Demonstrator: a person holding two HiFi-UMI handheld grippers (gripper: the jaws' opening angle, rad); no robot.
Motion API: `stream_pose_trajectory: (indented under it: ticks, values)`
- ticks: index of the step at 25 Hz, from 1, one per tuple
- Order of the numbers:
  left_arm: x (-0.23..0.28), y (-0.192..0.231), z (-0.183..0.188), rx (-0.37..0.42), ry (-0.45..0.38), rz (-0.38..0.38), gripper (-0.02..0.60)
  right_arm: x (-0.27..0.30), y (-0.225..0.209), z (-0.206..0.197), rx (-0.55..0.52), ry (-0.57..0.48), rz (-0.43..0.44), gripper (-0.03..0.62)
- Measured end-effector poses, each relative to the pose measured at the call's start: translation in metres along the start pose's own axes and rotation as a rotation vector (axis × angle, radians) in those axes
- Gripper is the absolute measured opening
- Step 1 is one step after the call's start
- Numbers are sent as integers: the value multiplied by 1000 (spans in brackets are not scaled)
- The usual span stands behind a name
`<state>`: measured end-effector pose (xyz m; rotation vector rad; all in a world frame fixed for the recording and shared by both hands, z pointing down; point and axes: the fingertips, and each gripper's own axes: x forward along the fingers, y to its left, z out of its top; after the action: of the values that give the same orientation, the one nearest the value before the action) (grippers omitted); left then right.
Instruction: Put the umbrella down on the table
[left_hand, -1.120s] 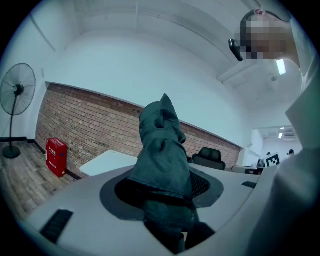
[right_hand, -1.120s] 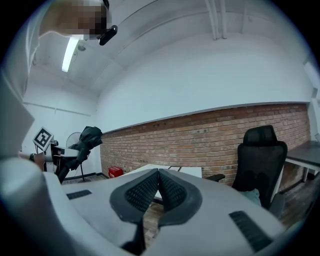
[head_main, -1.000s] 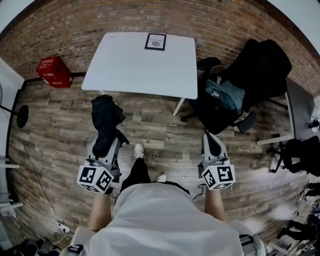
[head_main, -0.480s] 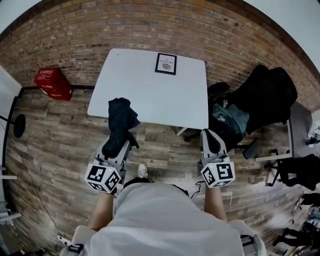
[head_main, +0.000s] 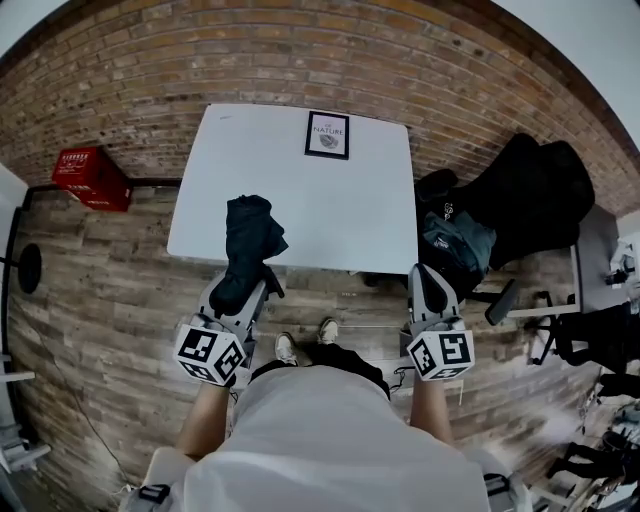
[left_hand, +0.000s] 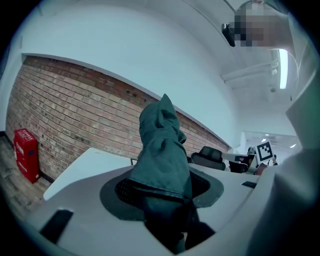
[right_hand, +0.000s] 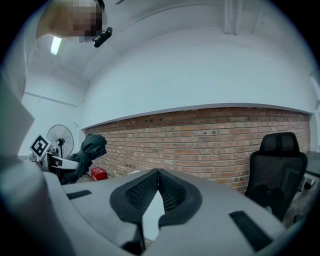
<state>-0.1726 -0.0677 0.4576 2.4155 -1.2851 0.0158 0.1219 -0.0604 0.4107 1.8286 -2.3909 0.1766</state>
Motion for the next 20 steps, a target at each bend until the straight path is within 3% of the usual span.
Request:
stream_pose_trajectory:
  ticks: [8, 20]
  values:
    - [50, -19, 17, 39, -8, 11, 235, 56, -42, 10, 17, -28, 69, 20]
    - [91, -19, 37, 74, -6, 63, 235, 118, -49, 26, 24, -61, 221, 20]
